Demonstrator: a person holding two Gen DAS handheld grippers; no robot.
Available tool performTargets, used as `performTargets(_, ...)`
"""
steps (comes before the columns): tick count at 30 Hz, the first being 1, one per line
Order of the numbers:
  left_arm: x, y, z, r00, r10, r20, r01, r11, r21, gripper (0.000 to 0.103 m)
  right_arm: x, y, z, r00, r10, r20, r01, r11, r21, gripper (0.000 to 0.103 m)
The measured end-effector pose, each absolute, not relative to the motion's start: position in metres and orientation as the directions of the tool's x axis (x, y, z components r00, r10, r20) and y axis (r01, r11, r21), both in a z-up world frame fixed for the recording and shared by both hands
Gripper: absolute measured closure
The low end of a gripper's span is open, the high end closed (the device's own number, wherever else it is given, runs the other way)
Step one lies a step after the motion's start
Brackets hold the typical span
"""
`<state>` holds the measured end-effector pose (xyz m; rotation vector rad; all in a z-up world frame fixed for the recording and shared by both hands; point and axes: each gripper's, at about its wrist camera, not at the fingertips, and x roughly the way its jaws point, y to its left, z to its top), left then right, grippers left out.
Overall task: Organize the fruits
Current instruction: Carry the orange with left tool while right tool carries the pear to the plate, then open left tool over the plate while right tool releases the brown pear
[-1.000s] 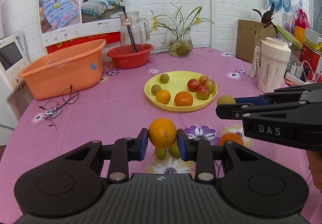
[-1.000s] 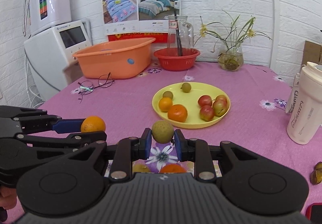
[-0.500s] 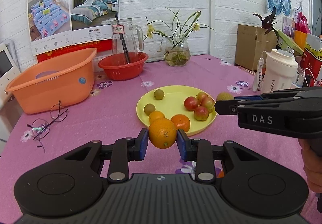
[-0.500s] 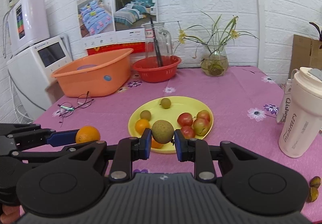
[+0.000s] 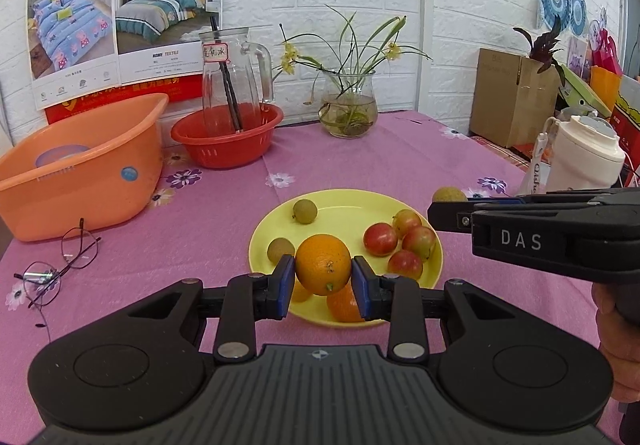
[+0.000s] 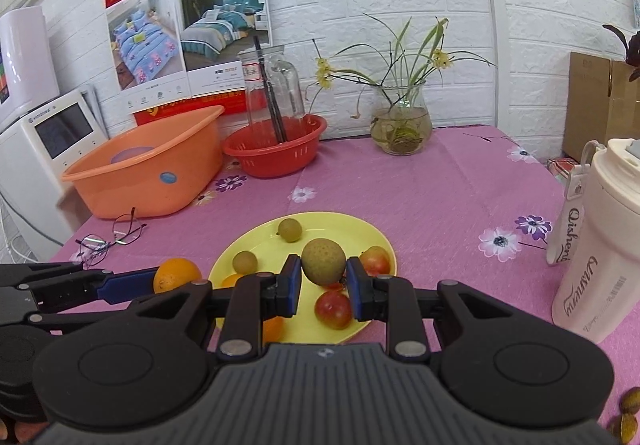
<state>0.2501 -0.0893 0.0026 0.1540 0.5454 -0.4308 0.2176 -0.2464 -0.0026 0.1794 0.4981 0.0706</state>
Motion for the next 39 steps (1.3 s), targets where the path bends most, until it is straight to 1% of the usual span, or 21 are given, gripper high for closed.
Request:
performTargets(5, 0.27, -0.098, 0.002, 0.763, -0.358, -0.538, 0.43, 0.903, 0.009, 0.074, 0.236, -0.257, -0.002, 0.872, 0.119, -0.476, -0.02, 0.978, 0.209, 0.026)
performTargets(11, 0.289, -0.115, -0.001, 0.761, -0.363, -0.537, 0.448, 0.893, 0.031, 0.074, 0.258, -0.262, -0.007, 0.862, 0.12, -0.493, -0.016, 0.977, 0.211, 0.026)
performTargets(20, 0.312, -0.129, -0.019, 0.739, -0.354, -0.573, 0.46, 0.887, 0.046, 0.074, 0.282, -0.266, -0.02, 0.846, 0.133, -0.516, -0.009, 0.972, 0.236, 0.026)
performTargets(30, 0.327, -0.131, -0.034, 0.717, -0.344, -0.607, 0.45, 0.892, 0.026, 0.074, 0.289, -0.267, -0.027, 0.837, 0.13, -0.531, -0.003, 0.972, 0.233, 0.026)
performTargets(39, 0.327, -0.138, -0.041, 0.702, -0.338, -0.626, 0.461, 0.887, 0.038, 0.074, 0.286, -0.266, -0.021, 0.842, 0.124, -0.525, -0.002, 0.974, 0.227, 0.026)
